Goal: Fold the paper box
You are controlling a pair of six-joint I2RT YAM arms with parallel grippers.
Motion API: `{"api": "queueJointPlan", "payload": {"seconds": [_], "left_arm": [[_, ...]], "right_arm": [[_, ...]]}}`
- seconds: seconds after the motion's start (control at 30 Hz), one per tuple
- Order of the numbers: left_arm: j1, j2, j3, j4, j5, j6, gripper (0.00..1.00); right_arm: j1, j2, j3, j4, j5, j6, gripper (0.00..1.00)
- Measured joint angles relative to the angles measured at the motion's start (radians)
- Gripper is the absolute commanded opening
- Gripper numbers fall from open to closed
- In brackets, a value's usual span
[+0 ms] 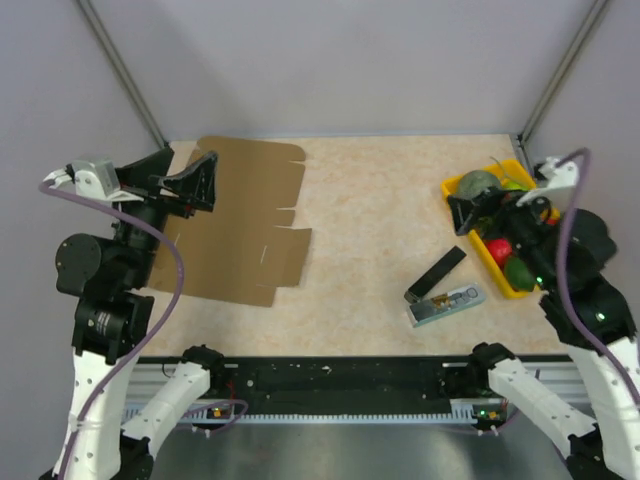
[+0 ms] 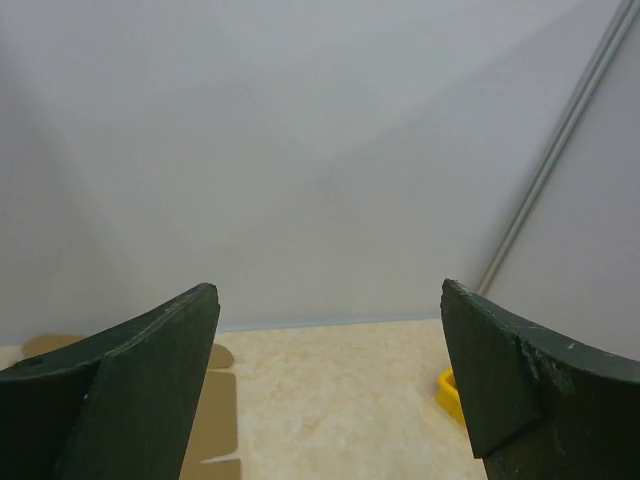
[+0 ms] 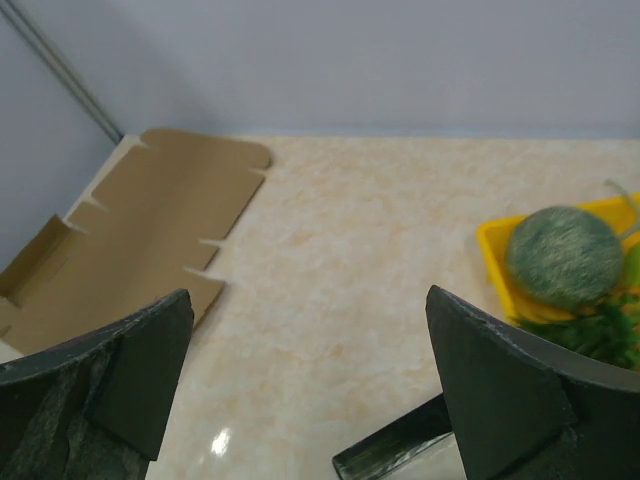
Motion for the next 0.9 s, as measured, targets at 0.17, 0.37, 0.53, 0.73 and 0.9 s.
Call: {"api": "queueJointPlan", "payload": {"seconds": [0.17,0.37,0.53,0.73,0.9], "left_arm": [[0.0,-0.018,-0.082,-0.014,0.035,-0.055,0.96],[0.0,-0.037,-0.111,-0.085,0.056,-0.077,0.95],[0.0,-0.08,-0.111,-0.135,0.063,-0.076,0.95],[0.0,-0.129,-0.128,-0.181,0.088,-0.076,0.95],[0.0,-0.14,-0.171,-0.209,0.104,-0.076,0.94]], "right_arm": [[0.067,0.211,-0.141,0.06,-0.074,0.102,0.99],[0.272,0.697,-0.131,0.217,-0.198,0.27,0.99],[0.43,1.073,-0.087,0.528,-0.376,0.541,0.81],[0.517,1.301,-0.084,0.776,-0.43,0.821,0.62],[0.538,1.311,-0.124,0.819,-0.342,0.929,0.64]]}}
